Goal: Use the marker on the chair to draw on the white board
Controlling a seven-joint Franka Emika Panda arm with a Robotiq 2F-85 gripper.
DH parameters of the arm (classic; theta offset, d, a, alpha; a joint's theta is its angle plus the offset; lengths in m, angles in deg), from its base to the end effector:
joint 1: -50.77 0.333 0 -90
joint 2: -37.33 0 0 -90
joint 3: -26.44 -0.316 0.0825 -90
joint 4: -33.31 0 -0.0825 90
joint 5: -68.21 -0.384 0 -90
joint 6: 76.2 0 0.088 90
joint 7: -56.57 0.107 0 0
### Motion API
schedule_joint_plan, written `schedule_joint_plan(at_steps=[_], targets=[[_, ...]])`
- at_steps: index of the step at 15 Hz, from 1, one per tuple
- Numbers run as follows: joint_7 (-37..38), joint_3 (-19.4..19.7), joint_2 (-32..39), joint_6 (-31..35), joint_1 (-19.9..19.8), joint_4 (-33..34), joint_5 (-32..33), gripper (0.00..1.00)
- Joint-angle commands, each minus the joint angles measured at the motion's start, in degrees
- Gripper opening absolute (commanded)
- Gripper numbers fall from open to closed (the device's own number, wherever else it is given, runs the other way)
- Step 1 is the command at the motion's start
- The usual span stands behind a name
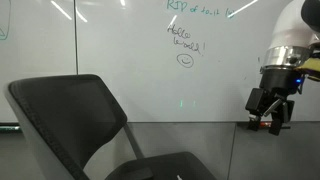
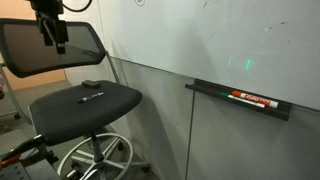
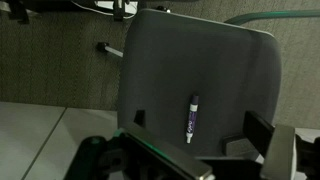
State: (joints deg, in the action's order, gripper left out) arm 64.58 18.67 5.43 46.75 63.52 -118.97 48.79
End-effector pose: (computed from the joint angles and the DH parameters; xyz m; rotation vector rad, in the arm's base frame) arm 0.3427 0.1417 0.4182 -2.9200 -0.0301 0.0088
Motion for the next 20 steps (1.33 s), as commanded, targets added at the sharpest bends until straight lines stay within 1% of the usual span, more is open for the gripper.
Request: schedule_joint_plan(at_steps=[1, 12, 17, 20], targets=[[-0.16, -0.31, -0.04, -0.20, -0.37, 0.13, -0.16, 1.00], [-0.16, -0.31, -0.12, -0.20, -0.37, 0.16, -0.16, 1.00], [-1.76, -2.07, 5.75, 4.77, 0.72, 1.37, 0.00, 1.00], [-1.82, -4.23, 11.12, 9.02, 1.17, 3.26, 1.63, 1.00]])
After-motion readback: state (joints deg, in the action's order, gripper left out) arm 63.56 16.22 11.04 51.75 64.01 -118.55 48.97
